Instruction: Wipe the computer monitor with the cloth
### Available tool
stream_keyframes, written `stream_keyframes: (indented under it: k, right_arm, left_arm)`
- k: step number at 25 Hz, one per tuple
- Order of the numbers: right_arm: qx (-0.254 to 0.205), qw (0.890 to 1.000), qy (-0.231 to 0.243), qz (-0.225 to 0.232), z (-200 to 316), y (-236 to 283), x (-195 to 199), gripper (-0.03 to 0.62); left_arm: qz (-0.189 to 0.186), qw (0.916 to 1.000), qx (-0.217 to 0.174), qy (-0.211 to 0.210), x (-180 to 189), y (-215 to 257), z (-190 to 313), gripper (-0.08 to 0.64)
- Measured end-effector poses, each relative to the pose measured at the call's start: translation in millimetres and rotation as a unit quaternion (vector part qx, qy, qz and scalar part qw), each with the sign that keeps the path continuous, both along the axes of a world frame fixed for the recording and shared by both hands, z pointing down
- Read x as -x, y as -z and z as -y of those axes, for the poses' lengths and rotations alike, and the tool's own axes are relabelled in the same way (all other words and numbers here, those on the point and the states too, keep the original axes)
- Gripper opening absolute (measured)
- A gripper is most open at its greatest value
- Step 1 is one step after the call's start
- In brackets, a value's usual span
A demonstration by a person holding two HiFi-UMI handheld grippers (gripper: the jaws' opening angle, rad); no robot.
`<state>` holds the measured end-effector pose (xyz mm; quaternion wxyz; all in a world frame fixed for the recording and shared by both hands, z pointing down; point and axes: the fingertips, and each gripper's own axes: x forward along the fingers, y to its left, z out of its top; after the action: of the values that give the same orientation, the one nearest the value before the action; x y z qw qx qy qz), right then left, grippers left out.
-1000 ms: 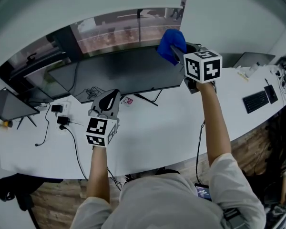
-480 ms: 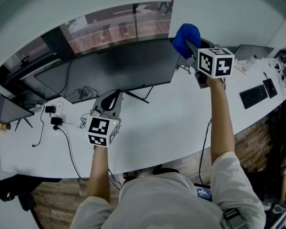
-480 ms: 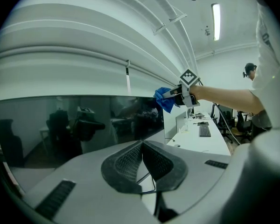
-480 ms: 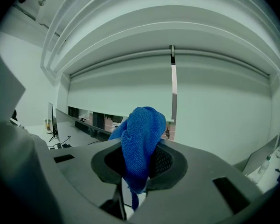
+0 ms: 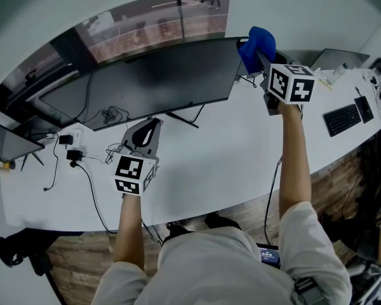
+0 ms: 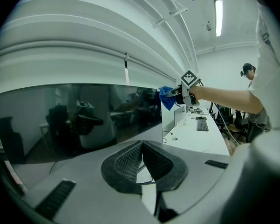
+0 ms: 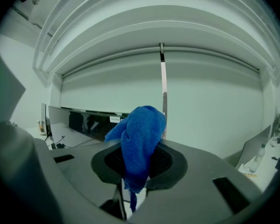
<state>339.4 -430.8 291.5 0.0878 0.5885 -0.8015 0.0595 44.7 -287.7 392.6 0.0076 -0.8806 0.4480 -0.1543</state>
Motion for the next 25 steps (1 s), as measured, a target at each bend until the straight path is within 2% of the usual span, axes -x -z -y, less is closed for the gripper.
stream_keyframes:
  k: [3,8,14,21,25]
  right_arm:
    - [0.018,1.000,-0.003,-0.024,0.2,-31.7,0.7,0.089]
    - [0.037,0.999,-0.002,-0.032,1.7,-80.6,5.3,0.089]
    - [0.090,0.995,0.008,-0.041,5.3,-148.2,8.6,0.089]
    - [0.133,0.989,-0.012,-0.060,13.9,-230.4,6.1,0.087]
    - [0.162,0.986,-0.009,-0.044,23.5,-279.9,4.3,0.089]
  left_arm:
    - [0.009,0.9999,0.008,-0.002,-1.5,-9.1,-3.0,0.018]
    - [0.023,0.9993,0.030,0.000,2.5,-30.7,-8.3,0.018]
    - [0.032,0.9977,0.059,0.005,10.3,-62.1,-11.1,0.018]
    - [0.040,0.9957,0.082,0.013,12.7,-94.7,-15.2,0.018]
    - [0.045,0.9944,0.094,0.015,19.5,-113.0,-17.3,0.018]
